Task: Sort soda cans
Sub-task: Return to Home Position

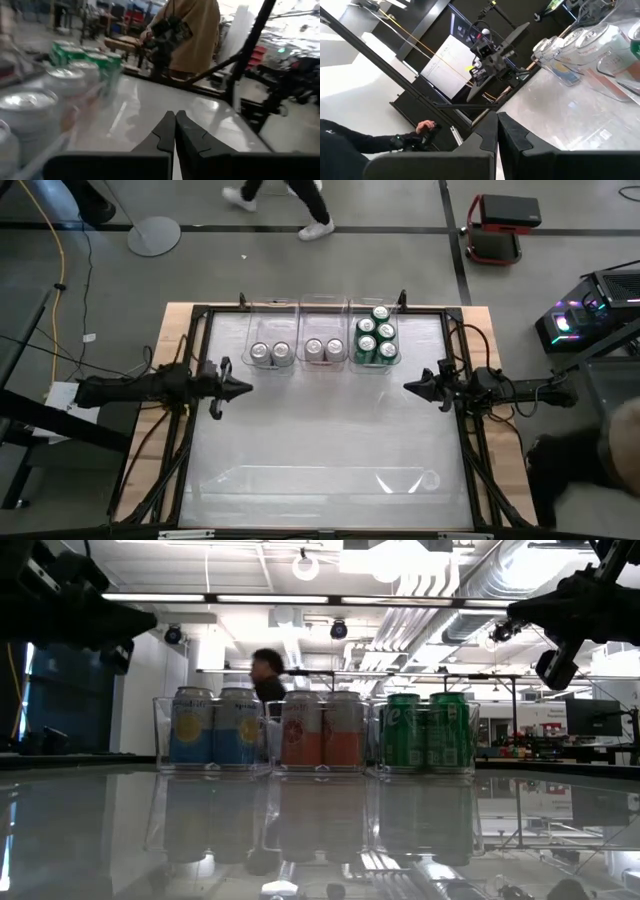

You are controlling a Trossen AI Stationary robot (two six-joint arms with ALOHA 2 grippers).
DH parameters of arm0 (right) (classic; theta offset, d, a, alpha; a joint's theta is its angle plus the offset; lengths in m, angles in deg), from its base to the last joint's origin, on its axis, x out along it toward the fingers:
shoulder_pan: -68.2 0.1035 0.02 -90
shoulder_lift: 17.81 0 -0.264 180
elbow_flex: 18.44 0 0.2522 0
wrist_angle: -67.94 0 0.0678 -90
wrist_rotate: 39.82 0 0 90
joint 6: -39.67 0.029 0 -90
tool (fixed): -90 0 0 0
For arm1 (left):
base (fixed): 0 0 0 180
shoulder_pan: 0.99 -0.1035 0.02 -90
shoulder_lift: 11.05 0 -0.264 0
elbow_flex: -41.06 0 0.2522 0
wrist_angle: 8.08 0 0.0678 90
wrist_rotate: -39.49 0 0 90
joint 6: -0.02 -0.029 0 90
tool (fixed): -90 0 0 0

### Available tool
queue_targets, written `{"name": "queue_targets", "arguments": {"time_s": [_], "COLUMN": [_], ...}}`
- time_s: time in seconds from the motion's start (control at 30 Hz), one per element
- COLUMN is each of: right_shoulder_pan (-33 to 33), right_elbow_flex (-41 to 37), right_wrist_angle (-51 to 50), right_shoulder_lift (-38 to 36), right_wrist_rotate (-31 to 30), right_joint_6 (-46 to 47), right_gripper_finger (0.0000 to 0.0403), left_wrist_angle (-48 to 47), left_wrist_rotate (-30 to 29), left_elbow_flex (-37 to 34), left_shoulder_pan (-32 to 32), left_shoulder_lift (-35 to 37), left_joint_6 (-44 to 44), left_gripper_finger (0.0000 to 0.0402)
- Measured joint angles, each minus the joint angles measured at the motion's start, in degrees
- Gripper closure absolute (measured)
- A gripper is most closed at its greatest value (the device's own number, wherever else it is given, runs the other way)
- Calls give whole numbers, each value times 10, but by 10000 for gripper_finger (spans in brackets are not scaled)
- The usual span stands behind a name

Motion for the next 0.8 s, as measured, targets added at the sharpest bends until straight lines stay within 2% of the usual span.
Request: {"name": "queue_targets", "arguments": {"time_s": [0.2, 0.8], "right_shoulder_pan": [0, 0], "right_elbow_flex": [0, 0], "right_wrist_angle": [-13, -45], "right_shoulder_lift": [0, 0], "right_wrist_rotate": [0, 0], "right_joint_6": [0, 0], "right_gripper_finger": [402, 402], "left_wrist_angle": [2, 1], "left_wrist_rotate": [-9, -10], "left_elbow_flex": [0, 0], "left_shoulder_pan": [-10, -1], "left_shoulder_lift": [1, 1], "left_joint_6": [-84, -87], "left_gripper_finger": [402, 401]}}
